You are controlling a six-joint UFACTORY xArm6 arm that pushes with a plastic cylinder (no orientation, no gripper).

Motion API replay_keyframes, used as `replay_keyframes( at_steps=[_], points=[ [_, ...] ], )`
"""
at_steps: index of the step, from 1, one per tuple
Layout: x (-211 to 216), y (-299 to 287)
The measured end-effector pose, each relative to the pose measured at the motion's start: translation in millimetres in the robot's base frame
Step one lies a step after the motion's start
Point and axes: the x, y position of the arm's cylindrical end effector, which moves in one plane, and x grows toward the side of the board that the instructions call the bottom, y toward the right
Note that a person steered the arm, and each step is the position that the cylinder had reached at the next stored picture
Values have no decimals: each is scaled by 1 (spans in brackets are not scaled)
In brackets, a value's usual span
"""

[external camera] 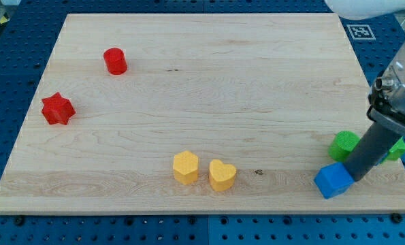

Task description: Push the blue cube closer to the yellow heart

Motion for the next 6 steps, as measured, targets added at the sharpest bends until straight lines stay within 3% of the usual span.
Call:
replay_keyframes(
  at_steps=[4, 6],
  points=[
    [25, 17],
    [25, -64]
  ],
)
